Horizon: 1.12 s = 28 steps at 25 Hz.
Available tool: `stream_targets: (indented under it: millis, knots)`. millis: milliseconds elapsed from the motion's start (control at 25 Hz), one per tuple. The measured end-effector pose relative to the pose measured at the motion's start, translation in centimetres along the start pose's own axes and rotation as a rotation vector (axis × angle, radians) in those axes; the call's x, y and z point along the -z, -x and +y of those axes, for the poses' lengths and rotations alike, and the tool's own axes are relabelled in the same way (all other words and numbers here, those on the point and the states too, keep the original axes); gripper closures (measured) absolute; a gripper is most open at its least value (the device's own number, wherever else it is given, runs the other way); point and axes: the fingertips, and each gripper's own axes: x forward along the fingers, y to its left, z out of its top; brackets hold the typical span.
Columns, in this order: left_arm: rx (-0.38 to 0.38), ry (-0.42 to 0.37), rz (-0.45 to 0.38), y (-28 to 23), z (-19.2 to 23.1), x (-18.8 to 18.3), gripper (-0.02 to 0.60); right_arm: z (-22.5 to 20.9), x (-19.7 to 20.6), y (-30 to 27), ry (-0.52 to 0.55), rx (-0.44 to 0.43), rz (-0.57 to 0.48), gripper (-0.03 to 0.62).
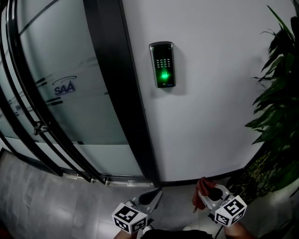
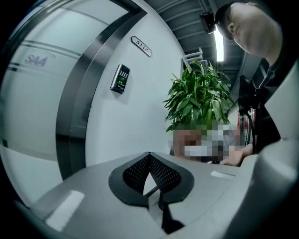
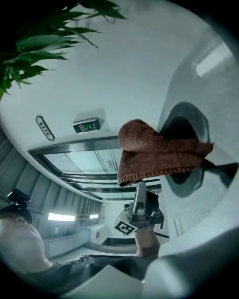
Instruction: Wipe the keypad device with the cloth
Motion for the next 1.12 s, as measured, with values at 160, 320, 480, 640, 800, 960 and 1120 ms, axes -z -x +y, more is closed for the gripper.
stream_targets:
  millis: [160,320,480,640,800,960,1120]
  knots:
    - [0.03,-0.029,0.013,0.5,1.1,-0.8,0.565,0.9,-0.5,-1.1,-0.025,0.037,-0.022,0.54]
    - [0.051,-0.03,0.01,0.9,3.2,-1.4,0.565,1.4,-0.8,-2.7,-0.024,0.071,-0.035,0.54]
    - [0.09,-0.018,0.007,1.2,3.8,-1.6,0.565,2.3,-0.6,-3.4,-0.035,0.096,-0.022,0.54]
    - [0.118,-0.017,0.003,1.0,4.2,-1.7,0.565,2.6,-0.5,-3.8,-0.036,0.116,-0.015,0.54]
    - [0.129,-0.012,0.013,1.0,4.2,-1.4,0.565,2.7,-0.2,-3.8,-0.037,0.129,-0.004,0.54]
    - [0.128,-0.009,0.014,0.9,4.2,-1.3,0.565,2.5,0.1,-3.9,-0.04,0.132,0.004,0.54]
    - [0.118,-0.009,0.006,0.9,4.1,-1.4,0.565,2.3,0.1,-3.8,-0.037,0.125,0.006,0.54]
